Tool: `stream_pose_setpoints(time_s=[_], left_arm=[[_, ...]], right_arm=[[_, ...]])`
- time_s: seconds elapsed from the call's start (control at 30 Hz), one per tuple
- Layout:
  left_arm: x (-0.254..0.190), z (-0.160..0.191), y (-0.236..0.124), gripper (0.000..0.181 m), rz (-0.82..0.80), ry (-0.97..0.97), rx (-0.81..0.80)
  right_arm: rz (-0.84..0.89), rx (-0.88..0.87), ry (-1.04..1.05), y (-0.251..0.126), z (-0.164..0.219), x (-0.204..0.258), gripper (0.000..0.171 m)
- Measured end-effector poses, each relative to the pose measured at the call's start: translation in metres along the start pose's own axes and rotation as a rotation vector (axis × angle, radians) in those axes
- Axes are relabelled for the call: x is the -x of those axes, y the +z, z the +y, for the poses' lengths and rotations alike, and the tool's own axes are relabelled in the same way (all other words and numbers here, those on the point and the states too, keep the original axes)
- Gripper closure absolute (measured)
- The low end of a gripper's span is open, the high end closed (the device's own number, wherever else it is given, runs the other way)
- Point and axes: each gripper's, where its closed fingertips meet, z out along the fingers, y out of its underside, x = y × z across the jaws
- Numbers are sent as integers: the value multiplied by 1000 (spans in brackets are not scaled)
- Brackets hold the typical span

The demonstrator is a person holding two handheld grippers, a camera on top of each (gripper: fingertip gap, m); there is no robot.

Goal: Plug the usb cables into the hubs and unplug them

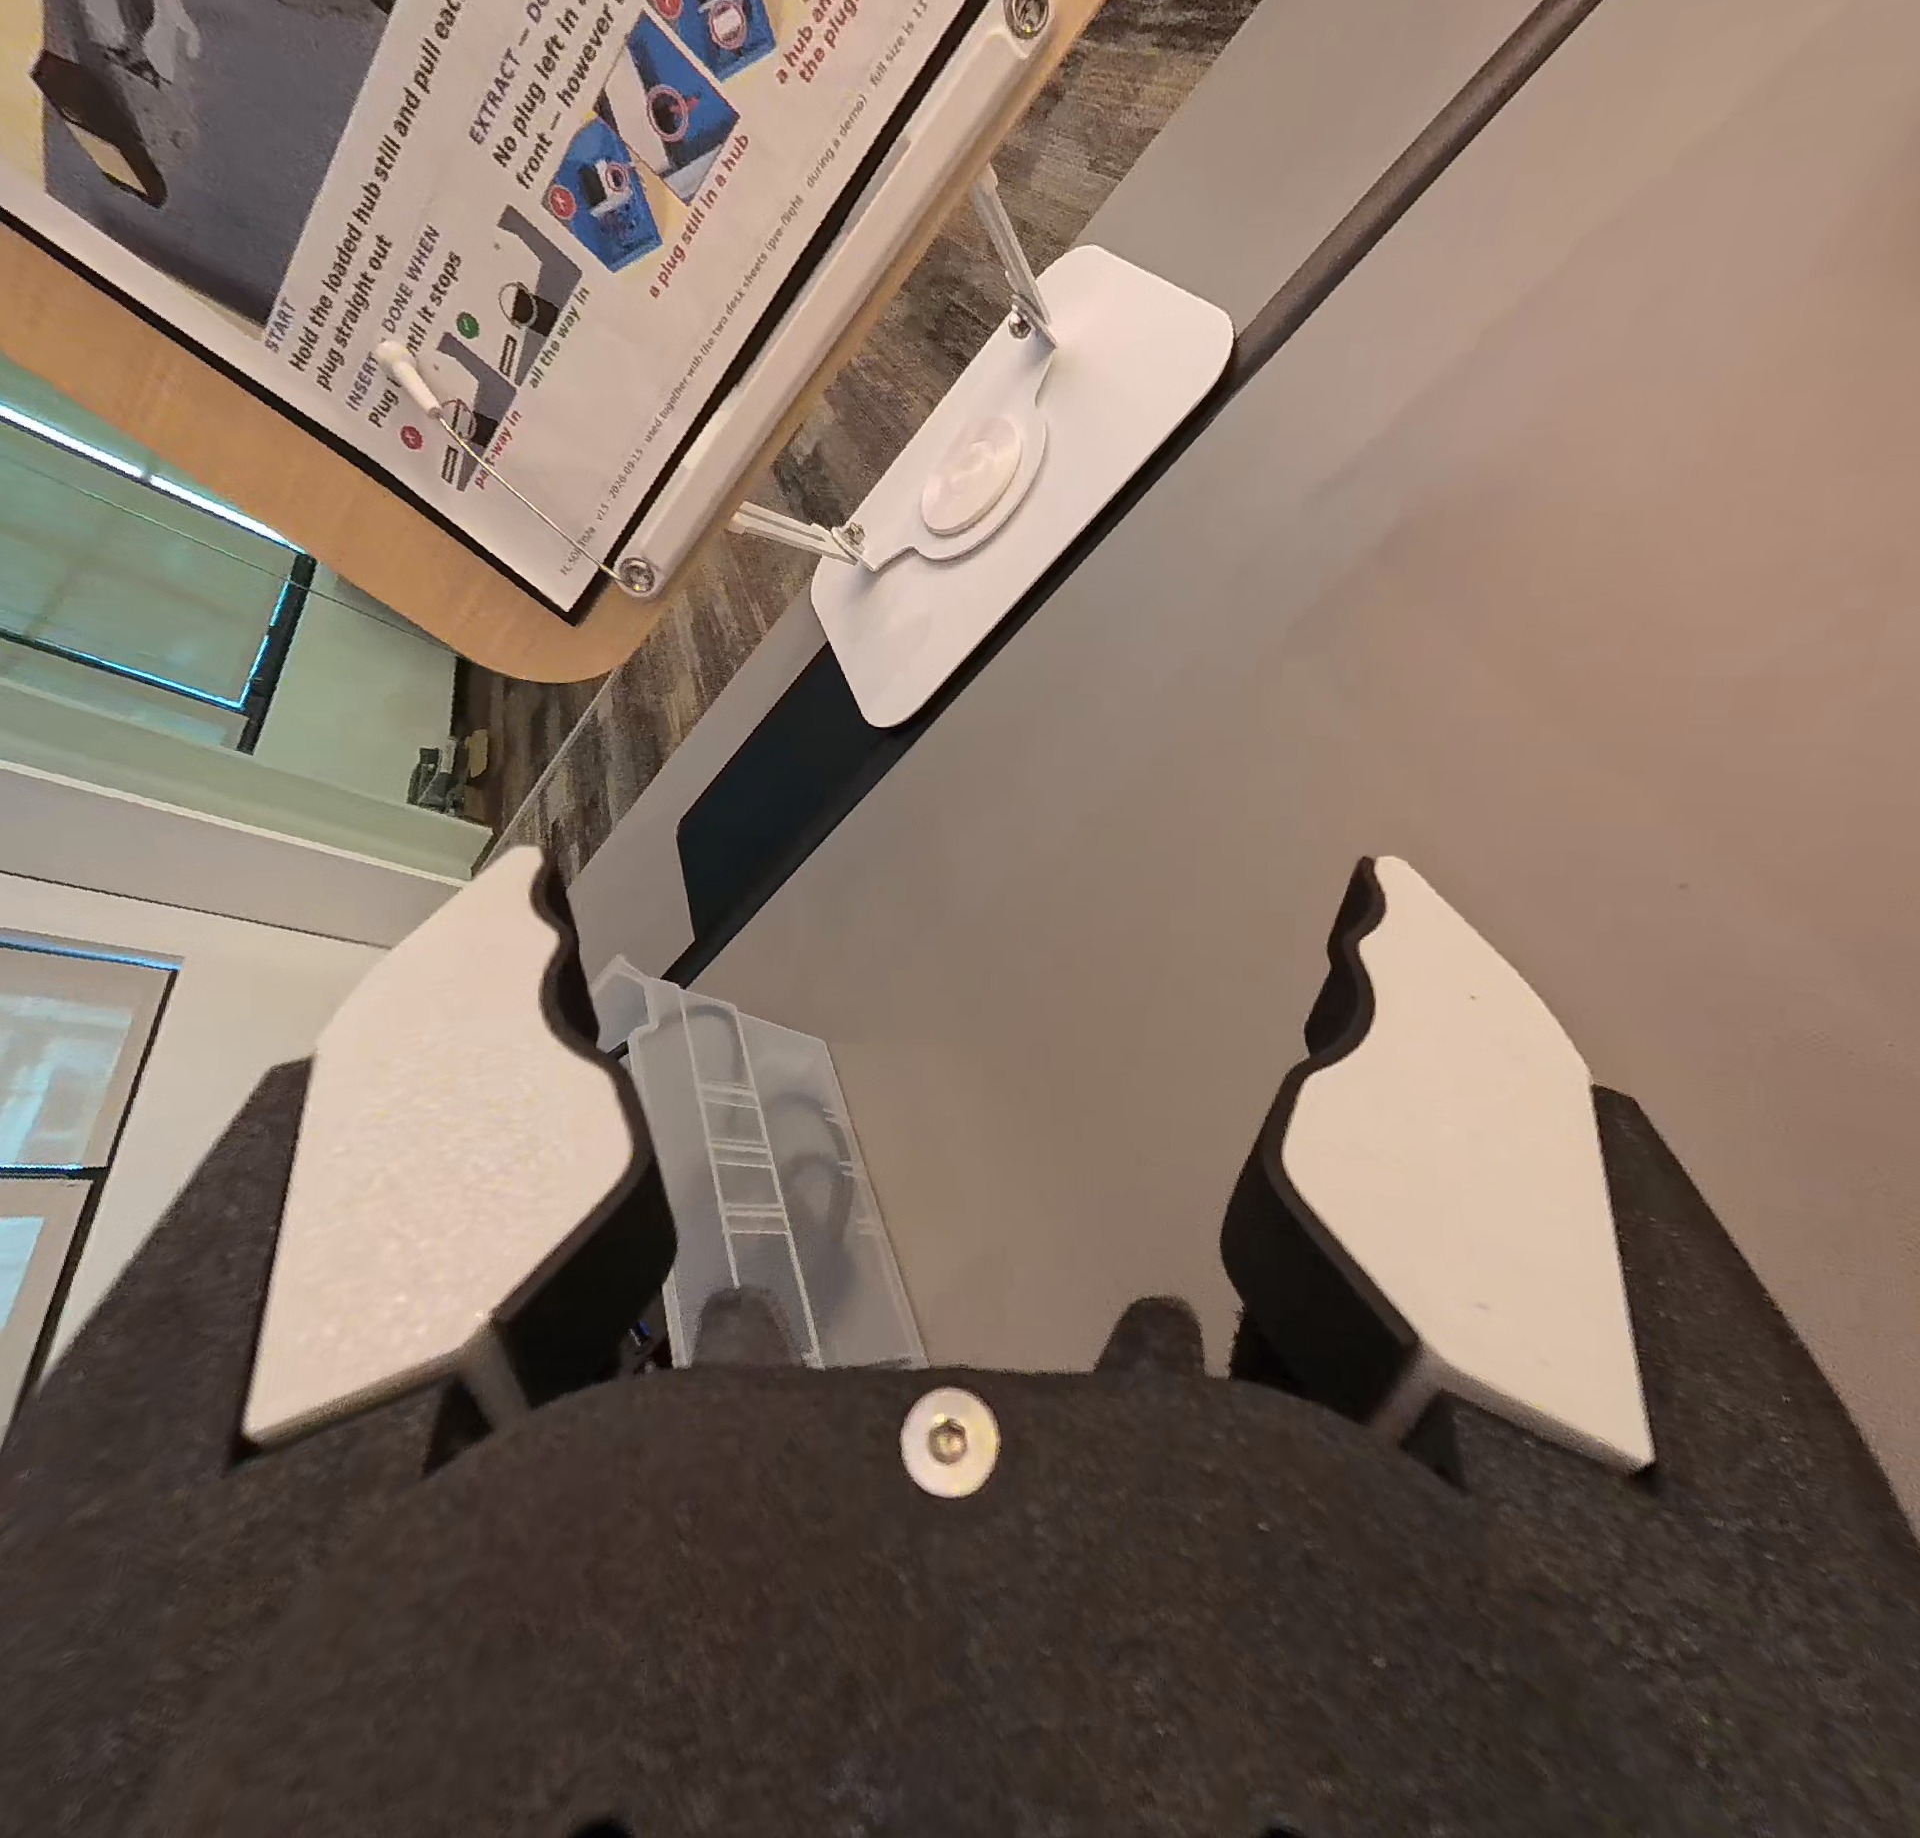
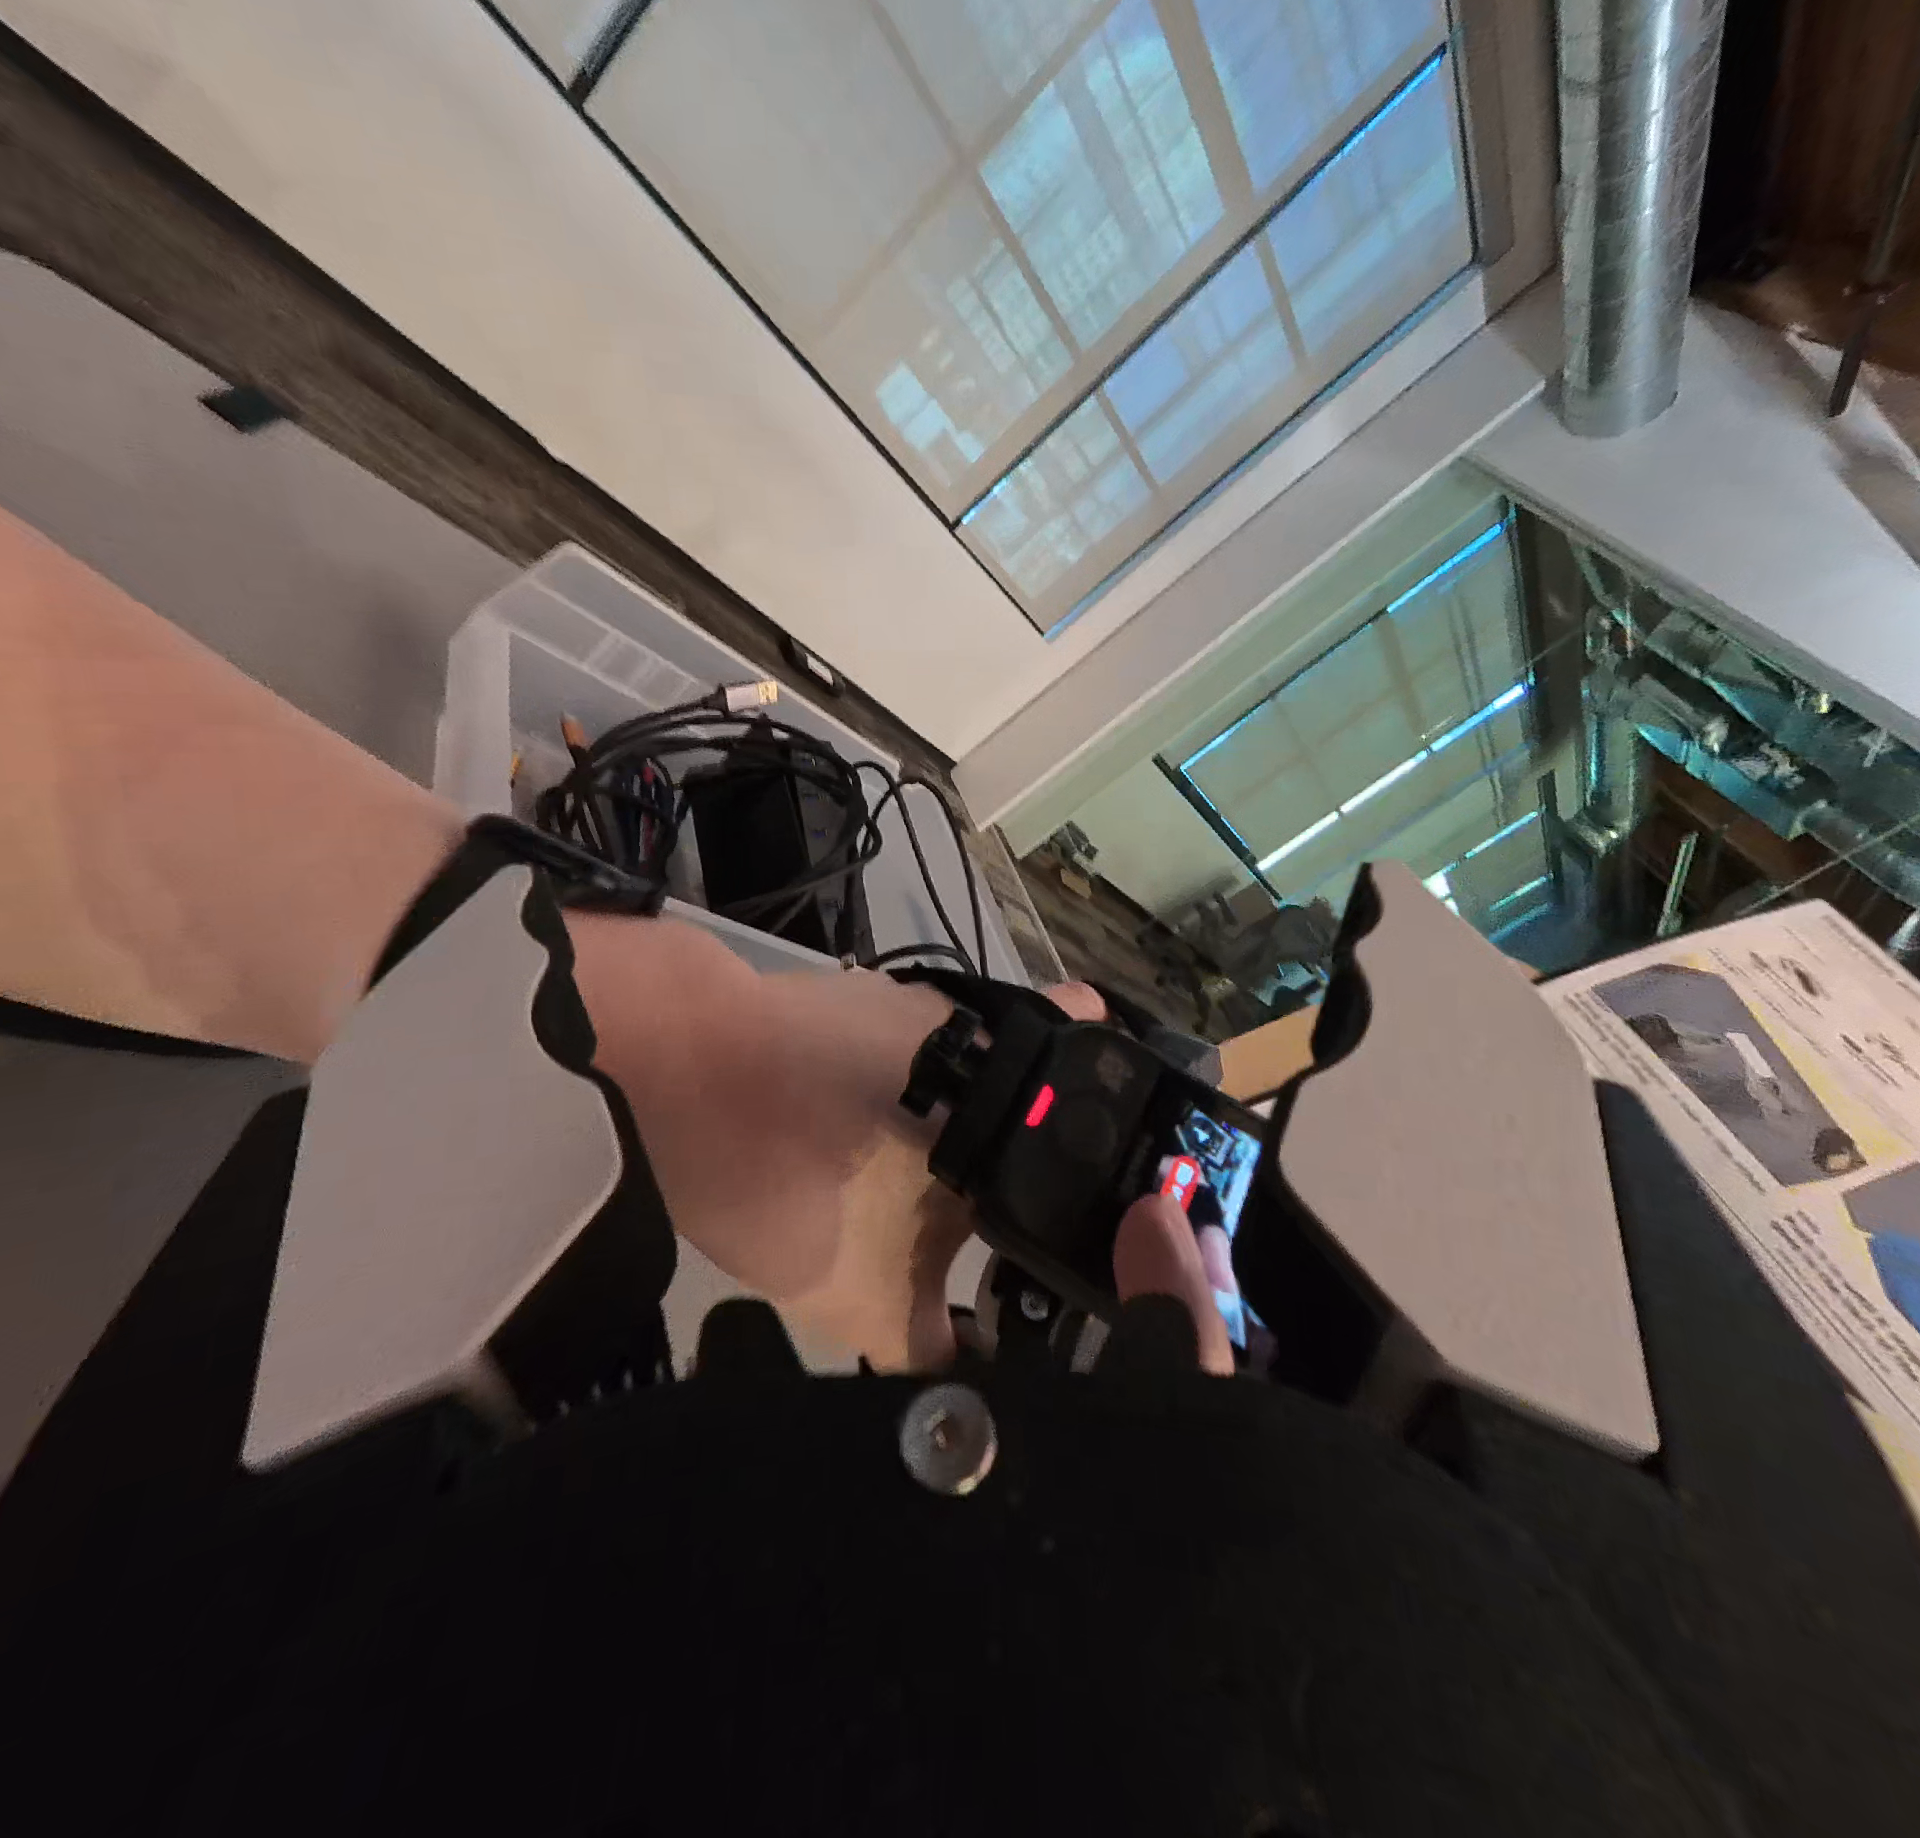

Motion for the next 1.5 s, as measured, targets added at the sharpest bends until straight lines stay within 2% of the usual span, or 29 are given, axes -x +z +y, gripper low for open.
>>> stream_pose_setpoints(time_s=[0.27,0.53,0.57,0.7,0.83,0.87,0.93,1.03,1.1,1.17,1.3,1.5], left_arm=[[-2,1,0,49,20,-12,-1],[6,0,-2,49,40,-64,-19],[11,-1,-3,50,42,-85,-28],[29,-17,-21,55,101,-247,-137],[39,-56,-62,56,223,-401,-378],[39,-67,-76,55,258,-408,-448],[37,-92,-112,54,328,-403,-629],[9,-127,-182,55,441,-301,-922],[-13,-138,-224,53,441,-176,-1095],[-36,-141,-250,59,428,-60,-1172],[-63,-141,-269,61,526,-9,-1199],[-78,-137,-245,61,612,-20,-1118]], right_arm=[[14,-77,-15,-13,-26,-8,35],[107,-20,42,-25,-10,-49,36],[135,-10,66,-29,-6,-61,41],[383,101,266,-61,42,-138,45],[620,369,429,-106,125,-194,47],[664,490,464,-119,150,-198,47],[688,733,487,-136,192,-193,47],[628,991,396,-140,230,-171,47],[595,1095,295,-135,243,-159,47],[568,1160,196,-128,249,-149,48],[484,1215,64,-109,247,-124,48],[407,1232,14,-94,241,-103,48]])
